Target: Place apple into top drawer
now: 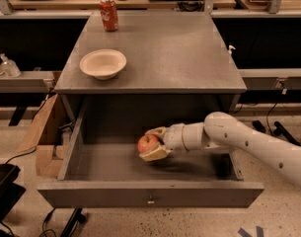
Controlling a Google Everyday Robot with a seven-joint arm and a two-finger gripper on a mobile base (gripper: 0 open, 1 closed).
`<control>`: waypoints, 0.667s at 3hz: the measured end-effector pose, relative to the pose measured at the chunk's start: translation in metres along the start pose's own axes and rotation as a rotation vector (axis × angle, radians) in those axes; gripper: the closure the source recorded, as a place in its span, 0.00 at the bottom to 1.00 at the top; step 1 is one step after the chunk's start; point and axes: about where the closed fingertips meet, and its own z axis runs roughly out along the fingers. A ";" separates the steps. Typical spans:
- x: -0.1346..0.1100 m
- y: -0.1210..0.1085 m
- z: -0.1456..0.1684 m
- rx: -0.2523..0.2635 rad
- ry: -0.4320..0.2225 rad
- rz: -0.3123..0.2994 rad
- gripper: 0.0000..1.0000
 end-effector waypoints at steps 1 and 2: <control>0.018 0.000 0.014 -0.021 0.063 0.016 0.82; 0.016 0.000 0.013 -0.022 0.063 0.016 0.58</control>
Offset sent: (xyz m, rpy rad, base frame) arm 0.0025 0.0023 -0.0229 -0.0556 0.0402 0.0051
